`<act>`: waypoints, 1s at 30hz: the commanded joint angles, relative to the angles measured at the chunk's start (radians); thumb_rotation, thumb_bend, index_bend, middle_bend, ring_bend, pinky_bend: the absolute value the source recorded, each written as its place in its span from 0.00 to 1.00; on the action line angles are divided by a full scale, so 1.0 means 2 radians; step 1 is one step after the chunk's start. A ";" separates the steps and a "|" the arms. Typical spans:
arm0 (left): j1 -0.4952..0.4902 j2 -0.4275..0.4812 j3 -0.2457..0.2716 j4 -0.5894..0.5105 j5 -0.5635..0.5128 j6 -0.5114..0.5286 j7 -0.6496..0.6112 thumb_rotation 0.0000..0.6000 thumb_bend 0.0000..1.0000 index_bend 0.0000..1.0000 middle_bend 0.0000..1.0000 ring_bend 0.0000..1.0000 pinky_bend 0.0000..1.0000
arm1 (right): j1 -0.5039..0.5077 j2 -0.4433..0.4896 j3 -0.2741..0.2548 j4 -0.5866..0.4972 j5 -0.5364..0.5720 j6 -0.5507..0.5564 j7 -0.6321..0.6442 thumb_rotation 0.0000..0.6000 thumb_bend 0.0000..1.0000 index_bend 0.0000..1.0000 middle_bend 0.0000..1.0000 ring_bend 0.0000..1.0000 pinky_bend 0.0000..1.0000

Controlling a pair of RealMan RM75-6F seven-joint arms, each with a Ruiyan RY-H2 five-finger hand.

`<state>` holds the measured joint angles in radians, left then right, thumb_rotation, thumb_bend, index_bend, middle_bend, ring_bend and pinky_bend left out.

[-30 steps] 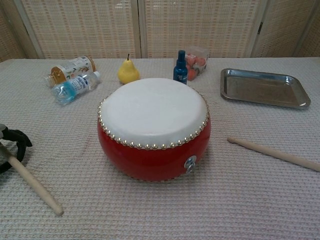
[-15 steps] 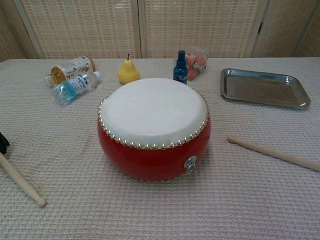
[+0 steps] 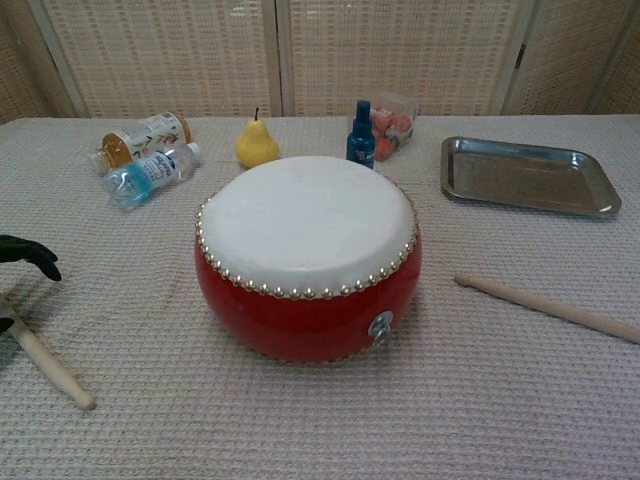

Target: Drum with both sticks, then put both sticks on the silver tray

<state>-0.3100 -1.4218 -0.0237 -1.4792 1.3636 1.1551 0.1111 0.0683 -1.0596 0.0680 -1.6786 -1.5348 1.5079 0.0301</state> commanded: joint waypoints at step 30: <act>-0.023 -0.014 0.059 0.047 0.093 -0.024 -0.044 1.00 0.32 0.52 0.20 0.10 0.09 | -0.004 0.001 -0.002 -0.009 0.001 0.003 -0.008 1.00 0.17 0.08 0.07 0.00 0.05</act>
<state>-0.3567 -1.4493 0.0935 -1.3848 1.5493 1.1081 0.0223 0.0599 -1.0582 0.0635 -1.6966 -1.5319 1.5147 0.0132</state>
